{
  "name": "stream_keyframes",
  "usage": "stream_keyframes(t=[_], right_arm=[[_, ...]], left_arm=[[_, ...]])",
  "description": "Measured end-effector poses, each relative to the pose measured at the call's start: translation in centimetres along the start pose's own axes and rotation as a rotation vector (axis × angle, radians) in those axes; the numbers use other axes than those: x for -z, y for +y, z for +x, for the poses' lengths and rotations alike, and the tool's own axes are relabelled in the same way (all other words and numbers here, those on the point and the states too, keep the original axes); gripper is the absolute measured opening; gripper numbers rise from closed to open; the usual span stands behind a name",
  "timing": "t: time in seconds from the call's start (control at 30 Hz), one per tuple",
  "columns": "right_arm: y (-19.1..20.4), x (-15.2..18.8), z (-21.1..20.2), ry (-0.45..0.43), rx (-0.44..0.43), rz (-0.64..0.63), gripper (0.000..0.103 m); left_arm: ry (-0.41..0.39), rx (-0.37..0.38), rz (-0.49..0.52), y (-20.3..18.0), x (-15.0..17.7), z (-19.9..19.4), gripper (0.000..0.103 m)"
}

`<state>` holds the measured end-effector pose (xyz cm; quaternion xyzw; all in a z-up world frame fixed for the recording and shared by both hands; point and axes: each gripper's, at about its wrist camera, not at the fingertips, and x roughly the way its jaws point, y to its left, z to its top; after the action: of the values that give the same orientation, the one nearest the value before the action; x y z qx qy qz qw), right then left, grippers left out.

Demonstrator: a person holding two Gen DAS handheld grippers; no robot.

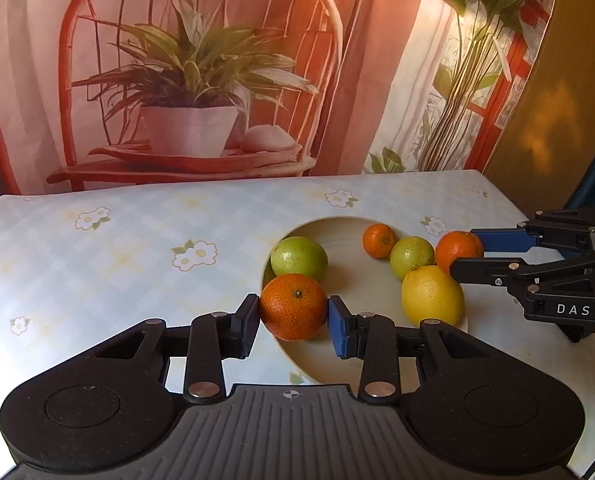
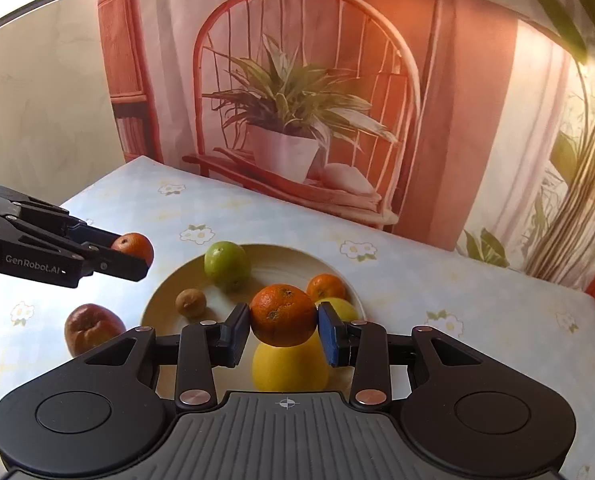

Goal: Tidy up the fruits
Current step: 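Lower both tangerines onto the plate and open both grippers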

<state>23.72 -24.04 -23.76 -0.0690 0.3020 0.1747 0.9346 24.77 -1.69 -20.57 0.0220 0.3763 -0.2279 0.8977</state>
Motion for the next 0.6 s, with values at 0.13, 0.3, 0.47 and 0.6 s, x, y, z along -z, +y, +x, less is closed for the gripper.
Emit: stream_keyframes(t=[0.13,0.3,0.47,0.6], right_arm=[[-0.2,-1.3,2.5,0.007,-0.025,-0.028,0.034],[0.0,-2.2,5.7,0.037,-0.031,-0.063,0.034],[0.7,-2.7,8.2,0.073,-0.033,-0.099,0.034],[0.9,-2.8,9.7,0.105,-0.024,-0.108,0.034]], left_arm=[[0.022,0.008,0.022,-0.1,-0.5,2.1,0.039],[0.034,0.010,0.068,-0.6,-1.1,3.9,0.039],[0.058,0.010,0.070,-0.4,-0.9,5.1,0.039],[0.049,0.023,0.060,-0.1,-1.1,5.2,0.039]])
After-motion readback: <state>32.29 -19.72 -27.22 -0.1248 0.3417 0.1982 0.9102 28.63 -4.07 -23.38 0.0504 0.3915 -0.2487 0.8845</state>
